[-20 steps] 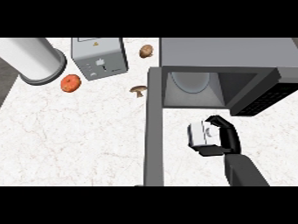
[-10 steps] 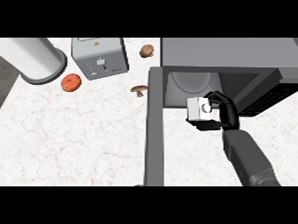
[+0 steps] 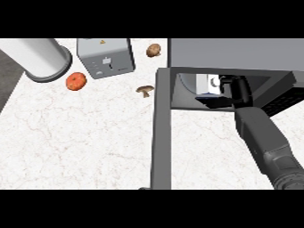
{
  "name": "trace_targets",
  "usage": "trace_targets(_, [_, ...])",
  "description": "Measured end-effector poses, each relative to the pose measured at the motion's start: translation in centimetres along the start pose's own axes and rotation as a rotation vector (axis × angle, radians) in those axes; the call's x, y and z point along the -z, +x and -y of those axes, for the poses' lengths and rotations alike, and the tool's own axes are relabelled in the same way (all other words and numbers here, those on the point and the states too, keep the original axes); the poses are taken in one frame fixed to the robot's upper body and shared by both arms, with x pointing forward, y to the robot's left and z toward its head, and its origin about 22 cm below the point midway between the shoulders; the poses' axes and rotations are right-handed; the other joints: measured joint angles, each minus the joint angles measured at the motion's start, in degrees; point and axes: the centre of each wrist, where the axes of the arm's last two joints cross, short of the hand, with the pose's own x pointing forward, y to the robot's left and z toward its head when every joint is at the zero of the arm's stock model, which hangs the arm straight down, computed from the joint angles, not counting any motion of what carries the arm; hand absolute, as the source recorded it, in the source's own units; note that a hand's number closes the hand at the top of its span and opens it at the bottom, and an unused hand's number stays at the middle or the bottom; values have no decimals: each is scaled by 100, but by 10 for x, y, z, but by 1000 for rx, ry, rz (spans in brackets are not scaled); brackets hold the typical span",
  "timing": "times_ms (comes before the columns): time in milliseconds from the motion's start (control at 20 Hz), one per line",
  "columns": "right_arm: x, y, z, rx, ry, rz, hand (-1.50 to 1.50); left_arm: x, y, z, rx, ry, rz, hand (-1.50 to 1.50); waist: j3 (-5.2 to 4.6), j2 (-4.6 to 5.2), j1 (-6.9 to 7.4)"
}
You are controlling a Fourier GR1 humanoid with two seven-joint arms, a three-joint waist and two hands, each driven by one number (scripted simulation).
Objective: Pick up the milk, place it into the microwave and close the microwave
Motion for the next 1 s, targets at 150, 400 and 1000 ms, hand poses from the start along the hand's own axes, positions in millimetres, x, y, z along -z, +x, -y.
trace_targets(150, [6,4,4,3,-18,-30,150,6,0,-2,4,-11,10,-150,6,9,33])
trace_targets(400, [23,17,14,-131,-52,-17,150,17,0,-8,-1,-28,26,-150,12,84,160])
trace_targets(1000, [46,38,41,-284,-189,-30,150,32,-3,-13,-9,-74,37,-150,15,237,469])
